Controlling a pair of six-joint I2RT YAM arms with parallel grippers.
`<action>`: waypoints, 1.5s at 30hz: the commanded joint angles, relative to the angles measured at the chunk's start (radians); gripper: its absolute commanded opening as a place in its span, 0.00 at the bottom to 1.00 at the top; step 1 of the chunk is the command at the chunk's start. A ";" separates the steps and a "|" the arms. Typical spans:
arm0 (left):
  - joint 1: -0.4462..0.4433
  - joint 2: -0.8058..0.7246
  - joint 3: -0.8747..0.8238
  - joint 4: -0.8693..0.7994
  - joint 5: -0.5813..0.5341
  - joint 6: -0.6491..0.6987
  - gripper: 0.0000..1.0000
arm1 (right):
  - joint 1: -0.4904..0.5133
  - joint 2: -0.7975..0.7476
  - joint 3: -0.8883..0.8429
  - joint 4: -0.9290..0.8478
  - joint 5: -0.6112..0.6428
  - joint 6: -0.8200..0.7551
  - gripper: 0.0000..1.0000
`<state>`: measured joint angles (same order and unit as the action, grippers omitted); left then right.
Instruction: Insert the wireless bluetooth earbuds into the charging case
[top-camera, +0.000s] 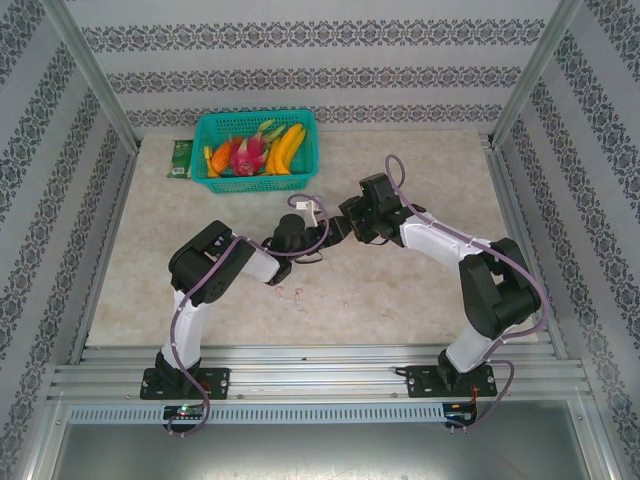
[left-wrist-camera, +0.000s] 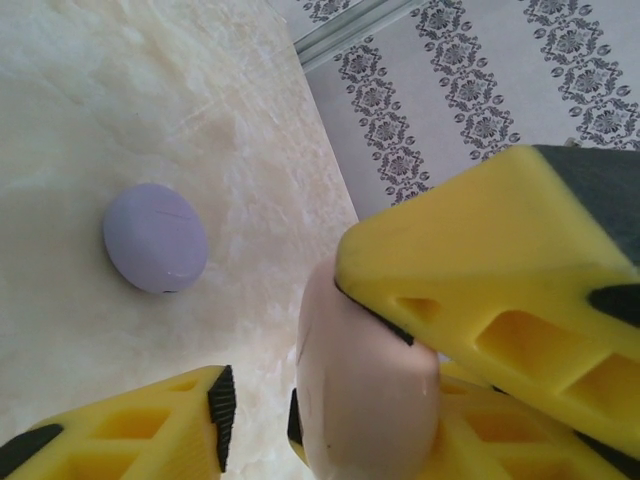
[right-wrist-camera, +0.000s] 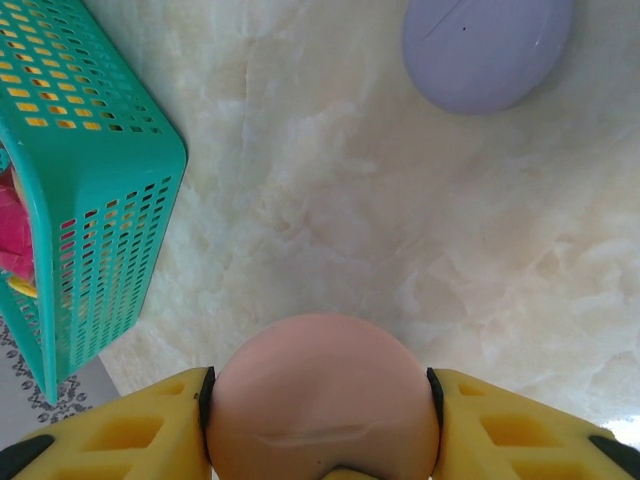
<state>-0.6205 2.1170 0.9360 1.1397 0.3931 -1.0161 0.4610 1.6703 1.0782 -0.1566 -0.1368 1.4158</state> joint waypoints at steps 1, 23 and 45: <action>0.004 0.012 0.025 0.057 -0.011 -0.011 0.43 | 0.012 0.011 -0.007 0.004 0.000 0.009 0.46; 0.012 -0.035 -0.006 0.019 0.047 -0.001 0.24 | -0.086 -0.161 -0.054 0.013 0.021 -0.146 0.86; 0.117 -0.341 0.086 -0.568 0.576 0.331 0.24 | -0.157 -0.550 -0.434 0.249 -0.242 -0.852 0.87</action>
<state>-0.5140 1.8240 0.9905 0.7074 0.8860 -0.7906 0.3096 1.1446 0.6640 -0.0223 -0.2871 0.6205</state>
